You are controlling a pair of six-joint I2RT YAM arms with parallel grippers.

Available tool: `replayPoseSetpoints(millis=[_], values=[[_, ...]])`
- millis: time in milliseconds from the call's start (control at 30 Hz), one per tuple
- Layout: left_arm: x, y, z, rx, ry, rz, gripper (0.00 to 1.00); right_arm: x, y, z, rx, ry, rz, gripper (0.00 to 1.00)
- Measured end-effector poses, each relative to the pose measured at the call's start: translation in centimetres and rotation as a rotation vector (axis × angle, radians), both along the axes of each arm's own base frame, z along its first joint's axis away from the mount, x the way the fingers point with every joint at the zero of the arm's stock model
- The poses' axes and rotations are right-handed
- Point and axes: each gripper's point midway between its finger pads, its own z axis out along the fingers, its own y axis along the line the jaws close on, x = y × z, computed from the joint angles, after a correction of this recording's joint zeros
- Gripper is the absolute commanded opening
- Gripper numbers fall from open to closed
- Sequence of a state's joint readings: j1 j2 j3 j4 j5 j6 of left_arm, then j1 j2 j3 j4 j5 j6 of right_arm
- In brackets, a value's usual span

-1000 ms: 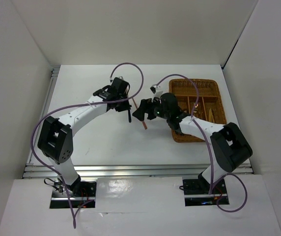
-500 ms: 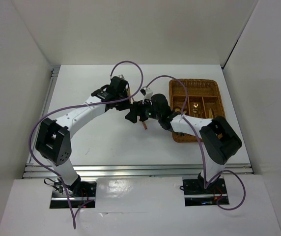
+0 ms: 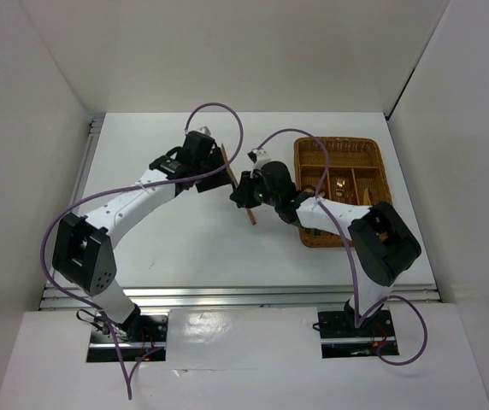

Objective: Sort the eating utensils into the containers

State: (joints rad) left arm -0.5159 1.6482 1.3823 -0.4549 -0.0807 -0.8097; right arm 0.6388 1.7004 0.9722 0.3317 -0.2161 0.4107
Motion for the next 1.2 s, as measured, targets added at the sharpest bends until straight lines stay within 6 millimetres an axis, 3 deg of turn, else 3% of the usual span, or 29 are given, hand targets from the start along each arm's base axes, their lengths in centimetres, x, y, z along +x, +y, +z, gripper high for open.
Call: replayPoseSetpoints(millis=[100, 167, 333, 400, 533, 733, 900, 1067, 1200], values=[[0.2, 1.6, 1.0, 0.008, -0.014, 0.02, 0.78, 0.6, -2.0, -0.6, -0.046, 0.027, -0.064, 0.03], [0.8, 3.7, 2.3, 0.01, -0.038, 0.056, 0.86, 1.3, -4.6, -0.4, -0.076, 0.036, -0.131, 0.03], [1.8, 8.8, 5.7, 0.024, -0.129, 0.151, 0.93, 3.8, -14.8, 2.8, -0.154, 0.01, -0.424, 0.05], [1.8, 9.9, 6.1, 0.031, -0.149, 0.161, 0.94, 4.0, -19.2, 4.2, -0.2, -0.003, -0.559, 0.06], [1.0, 10.1, 4.3, 0.032, -0.117, 0.14, 0.94, 3.1, -27.3, 5.6, -0.347, 0.04, -0.824, 0.08], [0.6, 9.7, 2.1, 0.04, -0.06, 0.091, 0.94, -1.1, -38.5, 4.5, -0.636, 0.208, -1.169, 0.15], [0.7, 9.9, 2.2, 0.045, -0.067, 0.078, 0.94, -3.3, -41.6, 2.2, -0.854, 0.343, -1.24, 0.17], [0.8, 10.0, 2.2, 0.049, -0.07, 0.083, 0.95, -4.2, -42.3, -1.9, -1.03, 0.498, -1.196, 0.17], [0.7, 10.1, 1.9, 0.056, -0.065, 0.088, 0.95, -5.0, -42.6, -4.0, -1.116, 0.569, -1.159, 0.29]])
